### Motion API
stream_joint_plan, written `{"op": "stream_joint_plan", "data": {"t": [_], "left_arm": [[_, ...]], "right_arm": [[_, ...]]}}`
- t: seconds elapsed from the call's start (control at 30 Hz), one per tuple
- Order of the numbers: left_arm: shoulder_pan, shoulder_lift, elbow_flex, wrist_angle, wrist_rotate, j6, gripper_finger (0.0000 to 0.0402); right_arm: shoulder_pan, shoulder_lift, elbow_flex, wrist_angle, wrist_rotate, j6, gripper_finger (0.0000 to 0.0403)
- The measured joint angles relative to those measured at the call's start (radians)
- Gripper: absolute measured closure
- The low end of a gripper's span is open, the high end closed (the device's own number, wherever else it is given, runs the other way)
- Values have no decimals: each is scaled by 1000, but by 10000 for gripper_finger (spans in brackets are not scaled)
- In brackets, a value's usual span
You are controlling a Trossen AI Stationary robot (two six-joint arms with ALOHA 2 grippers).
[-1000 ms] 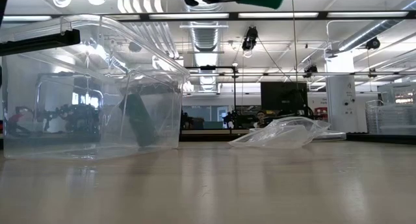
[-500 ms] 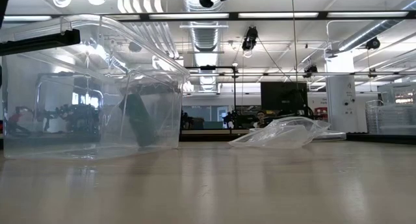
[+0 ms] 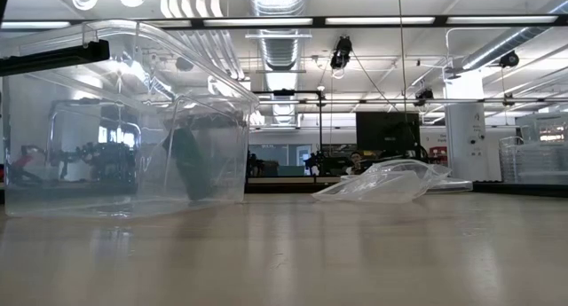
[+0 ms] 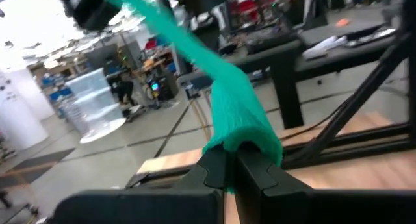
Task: Roll bandage
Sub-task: Roll the blue bandage
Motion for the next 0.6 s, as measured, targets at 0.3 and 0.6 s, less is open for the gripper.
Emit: {"op": "stream_joint_plan", "data": {"t": [0.3, 0.6], "left_arm": [[-47, -2, 0, 37, 7, 24, 401], [-51, -3, 0, 58, 14, 32, 401]], "right_arm": [[-1, 9, -3, -189, 130, 178, 370], [-1, 14, -5, -446, 140, 342, 243]]}}
